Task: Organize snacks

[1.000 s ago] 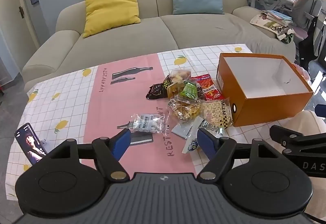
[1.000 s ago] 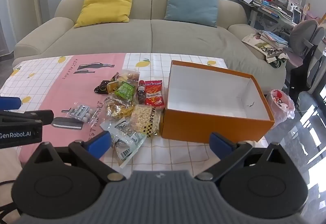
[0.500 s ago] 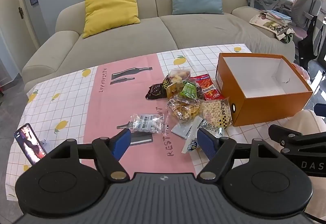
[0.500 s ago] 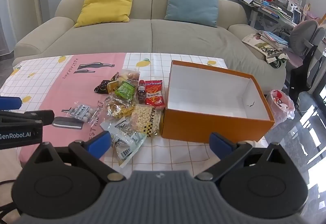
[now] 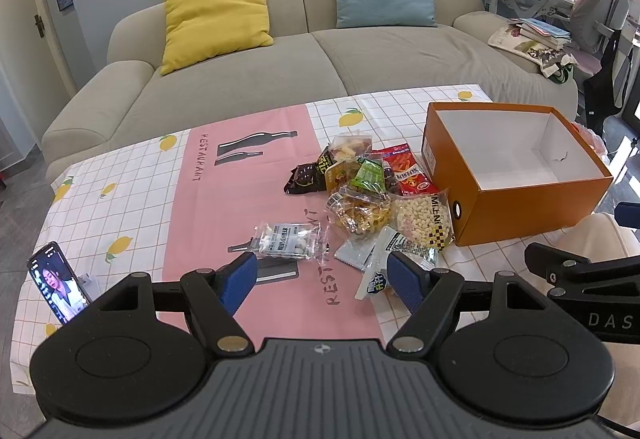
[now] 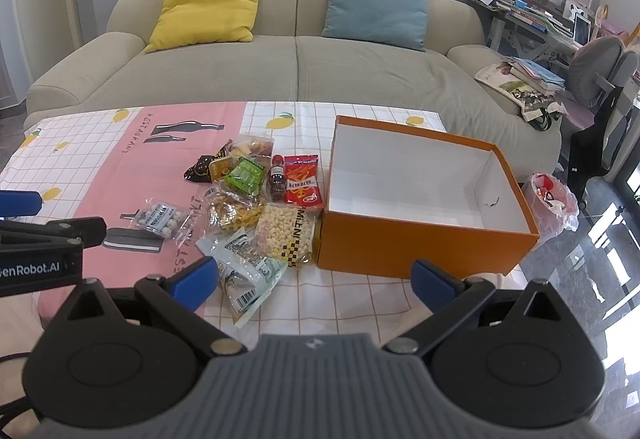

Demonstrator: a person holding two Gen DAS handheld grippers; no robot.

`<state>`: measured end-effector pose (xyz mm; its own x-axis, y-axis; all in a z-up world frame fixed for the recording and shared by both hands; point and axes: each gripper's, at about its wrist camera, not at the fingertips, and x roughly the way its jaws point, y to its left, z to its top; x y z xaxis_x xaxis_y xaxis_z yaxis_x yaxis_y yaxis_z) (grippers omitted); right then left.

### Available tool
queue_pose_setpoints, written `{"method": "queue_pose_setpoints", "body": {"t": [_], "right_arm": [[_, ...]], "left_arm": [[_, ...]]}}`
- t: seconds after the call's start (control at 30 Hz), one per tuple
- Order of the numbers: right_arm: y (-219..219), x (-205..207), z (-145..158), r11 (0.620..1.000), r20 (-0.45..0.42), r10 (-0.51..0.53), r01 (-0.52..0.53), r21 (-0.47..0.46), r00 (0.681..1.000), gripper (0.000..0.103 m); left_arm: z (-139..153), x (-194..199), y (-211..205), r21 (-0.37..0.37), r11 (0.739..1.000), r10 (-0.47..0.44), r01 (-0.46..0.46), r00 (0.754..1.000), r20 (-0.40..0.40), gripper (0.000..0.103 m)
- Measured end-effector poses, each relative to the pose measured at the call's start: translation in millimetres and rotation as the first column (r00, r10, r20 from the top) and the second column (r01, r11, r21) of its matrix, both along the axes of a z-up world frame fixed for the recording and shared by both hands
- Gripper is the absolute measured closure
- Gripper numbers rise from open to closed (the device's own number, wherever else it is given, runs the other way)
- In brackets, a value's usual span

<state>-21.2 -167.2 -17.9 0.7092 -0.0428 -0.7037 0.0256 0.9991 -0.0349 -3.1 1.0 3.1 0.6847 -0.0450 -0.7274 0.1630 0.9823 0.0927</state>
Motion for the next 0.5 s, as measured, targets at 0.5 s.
{"method": "queue_pose_setpoints", "body": {"t": [0.5], "right_arm": [[-0.6, 0.1, -1.1, 1.000, -0.005, -0.001, 0.001, 0.002, 1.000, 0.003]], "left_arm": [[-0.3, 0.3, 0.2, 0.000, 1.000, -0.001, 0.001, 1.000, -0.001, 0.016]]}}
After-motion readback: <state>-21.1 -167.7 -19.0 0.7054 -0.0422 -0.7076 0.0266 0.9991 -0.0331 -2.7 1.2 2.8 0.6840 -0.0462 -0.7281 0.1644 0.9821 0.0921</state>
